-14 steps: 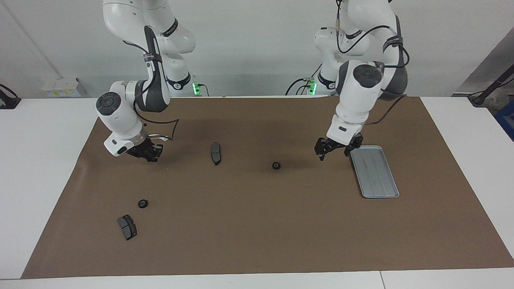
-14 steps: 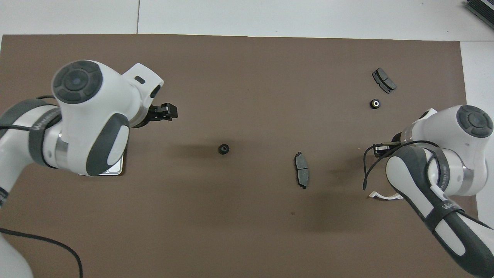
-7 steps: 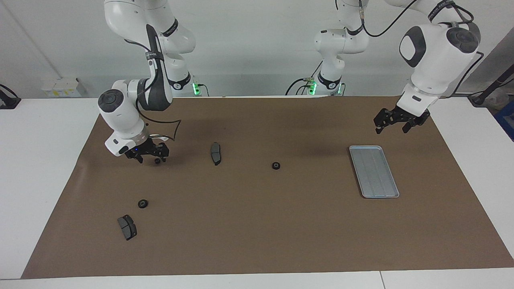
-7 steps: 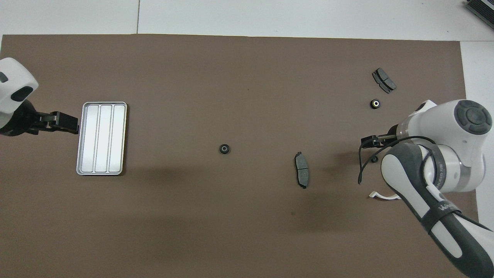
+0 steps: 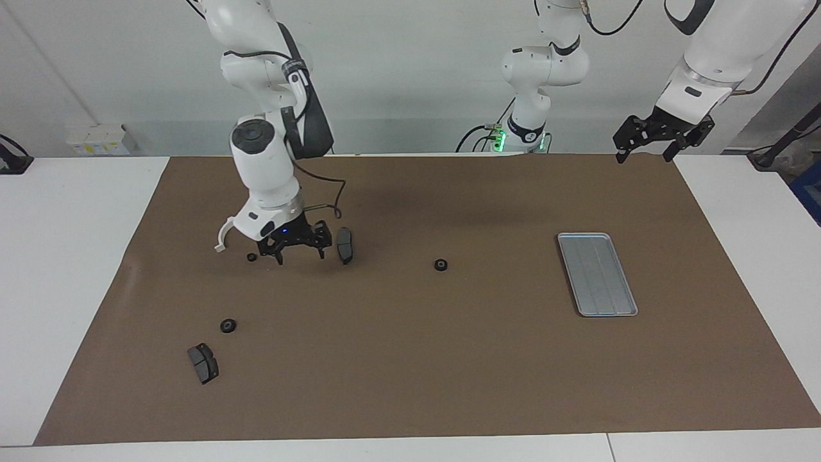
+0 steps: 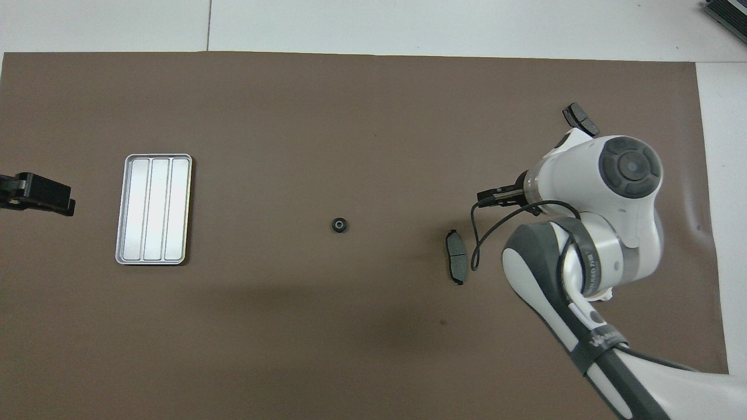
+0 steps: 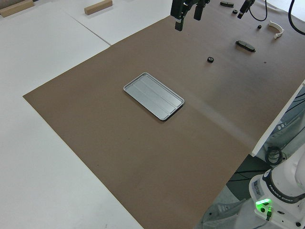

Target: Place bearing gear from tray to pile

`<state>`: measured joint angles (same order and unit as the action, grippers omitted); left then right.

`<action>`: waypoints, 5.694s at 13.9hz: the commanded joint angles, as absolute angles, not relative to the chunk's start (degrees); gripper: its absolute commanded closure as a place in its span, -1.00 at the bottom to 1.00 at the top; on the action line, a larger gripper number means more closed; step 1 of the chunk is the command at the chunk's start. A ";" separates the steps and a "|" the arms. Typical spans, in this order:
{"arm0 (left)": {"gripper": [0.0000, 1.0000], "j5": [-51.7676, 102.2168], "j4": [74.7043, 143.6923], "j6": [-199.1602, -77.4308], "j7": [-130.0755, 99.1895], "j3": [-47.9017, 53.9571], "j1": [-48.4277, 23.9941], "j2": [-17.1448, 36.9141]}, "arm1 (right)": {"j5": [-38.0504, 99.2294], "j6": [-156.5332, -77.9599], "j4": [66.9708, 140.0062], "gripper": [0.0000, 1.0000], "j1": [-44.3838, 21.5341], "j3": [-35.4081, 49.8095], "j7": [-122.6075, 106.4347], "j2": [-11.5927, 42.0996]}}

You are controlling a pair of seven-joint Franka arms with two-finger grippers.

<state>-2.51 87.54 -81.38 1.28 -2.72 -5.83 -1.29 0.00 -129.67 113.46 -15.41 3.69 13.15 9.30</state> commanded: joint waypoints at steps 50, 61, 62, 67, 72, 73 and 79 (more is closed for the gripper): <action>-1.00 -3.43 102.83 -94.75 2.81 -3.08 -5.27 -8.96 | -6.15 -140.63 111.62 1.00 -8.18 2.29 14.33 19.33; -1.00 2.54 104.23 -95.01 -0.77 -3.16 -3.34 -9.84 | -3.60 -139.33 110.04 -1.00 -4.92 2.20 11.34 17.86; -1.00 3.24 104.59 -95.01 -2.71 -3.16 -3.34 -10.02 | -3.60 -136.70 109.95 -1.00 -5.01 2.20 11.42 15.84; -1.00 3.25 106.17 -94.48 -3.08 -3.08 -3.51 -10.90 | -1.59 -118.42 104.95 -1.00 -4.83 1.76 11.51 5.99; -1.00 3.16 106.70 -94.57 -2.90 -3.08 -3.60 -11.16 | -1.32 -102.44 96.89 -1.00 -1.06 1.76 10.46 -0.09; -1.00 3.16 106.79 -94.57 -2.90 -3.08 -3.60 -11.25 | -1.06 -98.39 93.98 -1.00 -1.05 1.76 10.46 0.09; -1.00 3.08 106.00 -94.49 -3.08 -3.08 -3.69 -10.90 | 0.17 -88.60 88.42 -1.00 -0.09 1.67 10.46 0.61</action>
<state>2.52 104.81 -94.67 -2.56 -3.21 -3.98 -9.44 -1.27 -90.83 91.66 -1.77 1.22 11.91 -0.88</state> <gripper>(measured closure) 0.000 0.000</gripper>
